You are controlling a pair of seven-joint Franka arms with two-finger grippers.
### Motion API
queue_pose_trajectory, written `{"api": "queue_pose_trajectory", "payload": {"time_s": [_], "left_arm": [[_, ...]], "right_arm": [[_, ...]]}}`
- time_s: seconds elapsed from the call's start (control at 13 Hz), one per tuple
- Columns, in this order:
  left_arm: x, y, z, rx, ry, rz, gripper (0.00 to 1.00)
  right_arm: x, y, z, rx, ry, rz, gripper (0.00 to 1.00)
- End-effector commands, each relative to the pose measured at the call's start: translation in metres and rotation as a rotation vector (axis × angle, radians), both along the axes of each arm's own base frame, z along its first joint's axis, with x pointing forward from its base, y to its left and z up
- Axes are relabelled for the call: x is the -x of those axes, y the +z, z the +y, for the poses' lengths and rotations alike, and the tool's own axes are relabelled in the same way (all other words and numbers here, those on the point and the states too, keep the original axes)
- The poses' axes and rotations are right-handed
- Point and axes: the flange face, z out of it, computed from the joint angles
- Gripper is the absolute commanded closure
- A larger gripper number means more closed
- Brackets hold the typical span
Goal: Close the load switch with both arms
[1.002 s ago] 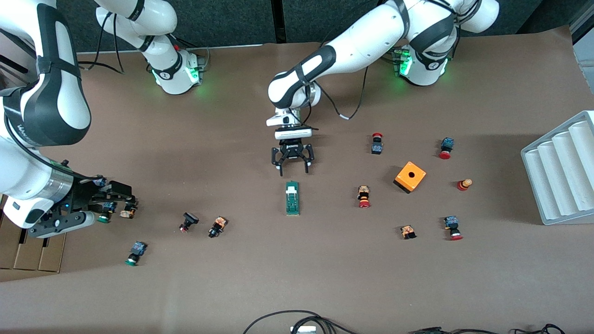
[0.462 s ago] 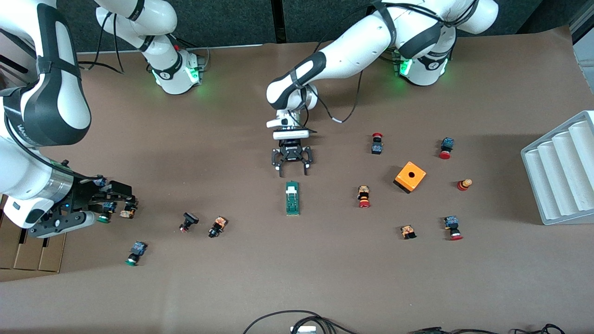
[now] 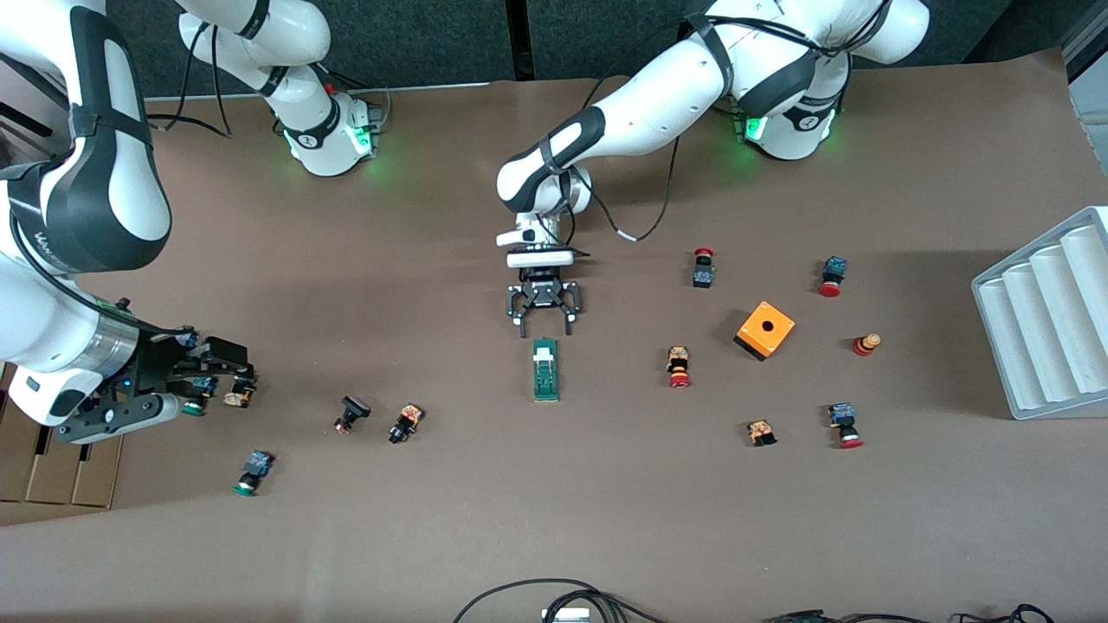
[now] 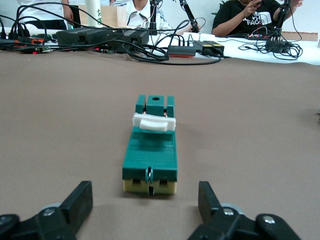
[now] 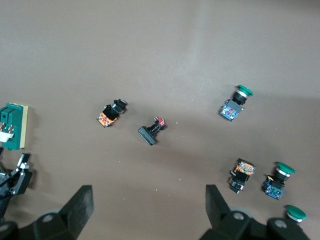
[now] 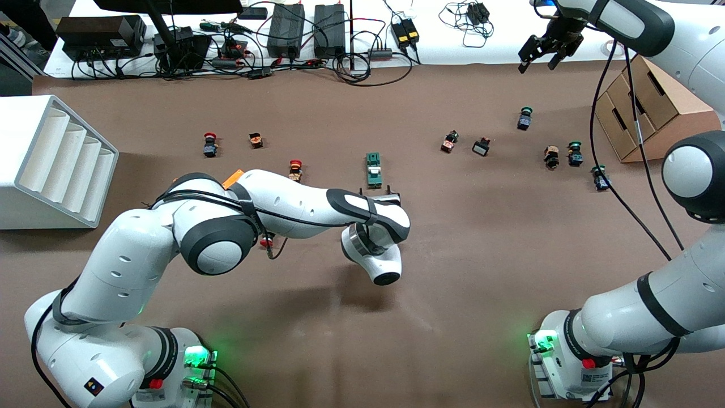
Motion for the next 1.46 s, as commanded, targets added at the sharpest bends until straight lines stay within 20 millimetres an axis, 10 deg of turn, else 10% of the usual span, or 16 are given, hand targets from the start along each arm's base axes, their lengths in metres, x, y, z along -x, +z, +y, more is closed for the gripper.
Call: {"api": "queue_pose_trajectory", "payload": {"time_s": [0.0,0.77,1.39], "left_arm": [[-0.009,-0.005,-0.005,-0.033,-0.016,-0.031,0.14],[-0.015,-0.012,-0.007,-0.085,-0.031,-0.029,0.25],[-0.025,-0.002,-0.015,-0.042,-0.008,-0.045,0.27]], "right_arm": [[0.001,0.000,0.015,0.022,0.028,0.007,0.00],[0.009,-0.021,0.121,0.025,0.199,0.011,0.00],[-0.011,-0.071,0.145,-0.133,0.657,-0.119,0.00]]}}
